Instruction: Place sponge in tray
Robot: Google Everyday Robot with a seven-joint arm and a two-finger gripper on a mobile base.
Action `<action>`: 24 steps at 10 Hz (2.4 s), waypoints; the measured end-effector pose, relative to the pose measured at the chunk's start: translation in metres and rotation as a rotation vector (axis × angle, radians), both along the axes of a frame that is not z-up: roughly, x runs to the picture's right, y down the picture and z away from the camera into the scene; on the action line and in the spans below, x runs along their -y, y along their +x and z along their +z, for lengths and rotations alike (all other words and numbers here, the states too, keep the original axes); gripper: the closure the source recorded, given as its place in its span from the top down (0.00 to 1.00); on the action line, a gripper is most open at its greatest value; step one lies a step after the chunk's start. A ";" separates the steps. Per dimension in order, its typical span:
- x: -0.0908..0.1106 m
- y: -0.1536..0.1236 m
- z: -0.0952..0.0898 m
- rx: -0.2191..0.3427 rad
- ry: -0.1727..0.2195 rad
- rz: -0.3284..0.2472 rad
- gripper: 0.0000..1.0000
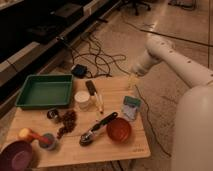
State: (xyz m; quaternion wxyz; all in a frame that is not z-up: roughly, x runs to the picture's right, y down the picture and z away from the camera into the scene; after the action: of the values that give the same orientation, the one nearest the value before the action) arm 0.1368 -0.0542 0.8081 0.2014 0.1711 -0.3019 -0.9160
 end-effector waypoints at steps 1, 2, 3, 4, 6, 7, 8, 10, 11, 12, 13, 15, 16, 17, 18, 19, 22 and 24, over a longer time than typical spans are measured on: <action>0.000 0.000 0.000 0.000 0.000 0.000 0.80; 0.000 0.000 0.000 0.000 0.000 0.001 0.80; 0.000 0.000 0.000 0.000 0.000 0.001 0.80; 0.000 0.000 0.000 0.000 0.000 0.001 0.80; 0.000 0.000 0.000 0.000 0.000 0.001 0.80; 0.000 0.000 0.000 0.000 0.000 0.001 0.80; -0.001 0.000 0.001 0.000 -0.001 0.000 0.80; 0.000 -0.001 0.001 0.001 -0.001 0.000 0.80; 0.000 -0.001 0.001 0.001 0.000 0.000 0.80; 0.000 -0.001 0.001 0.001 -0.001 0.000 0.80; 0.000 -0.001 0.001 0.001 -0.001 0.000 0.80; 0.000 -0.001 0.001 0.001 -0.001 0.000 0.80; 0.000 -0.001 0.001 0.001 0.000 0.000 0.80; 0.000 -0.001 0.001 0.001 -0.001 0.000 0.80; 0.000 -0.001 0.001 0.001 -0.001 0.000 0.80; 0.000 0.000 0.001 0.003 -0.008 0.001 0.80; -0.019 0.002 0.019 -0.033 -0.081 -0.019 0.80; -0.047 0.018 0.040 -0.066 -0.140 -0.030 0.80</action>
State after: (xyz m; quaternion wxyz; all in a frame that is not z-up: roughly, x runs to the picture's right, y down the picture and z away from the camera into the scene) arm 0.1548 -0.0069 0.8481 0.2090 0.1215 -0.3610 -0.9007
